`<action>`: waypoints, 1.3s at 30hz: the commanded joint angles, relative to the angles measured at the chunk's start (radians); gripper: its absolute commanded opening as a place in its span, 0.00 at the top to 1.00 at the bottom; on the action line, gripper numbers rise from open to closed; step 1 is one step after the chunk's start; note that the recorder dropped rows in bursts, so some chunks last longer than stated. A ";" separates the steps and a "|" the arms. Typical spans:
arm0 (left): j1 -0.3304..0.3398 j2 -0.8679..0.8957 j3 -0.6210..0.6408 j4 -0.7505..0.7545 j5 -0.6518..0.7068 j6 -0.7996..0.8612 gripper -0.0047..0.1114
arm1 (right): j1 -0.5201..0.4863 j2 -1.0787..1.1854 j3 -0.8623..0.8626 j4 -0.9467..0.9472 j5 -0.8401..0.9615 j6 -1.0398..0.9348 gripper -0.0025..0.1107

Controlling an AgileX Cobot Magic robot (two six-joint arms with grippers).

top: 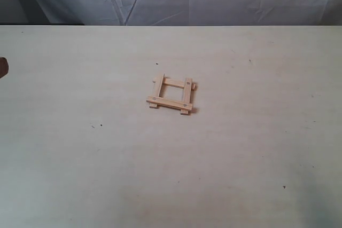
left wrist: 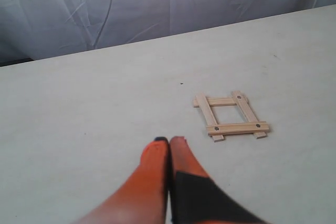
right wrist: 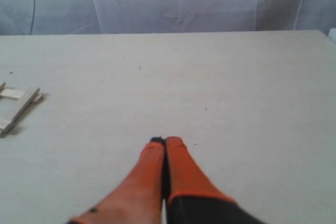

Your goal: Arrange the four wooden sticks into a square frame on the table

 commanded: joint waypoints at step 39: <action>0.084 -0.288 0.231 0.128 -0.038 0.011 0.96 | -0.005 -0.007 0.043 0.026 -0.041 -0.004 0.99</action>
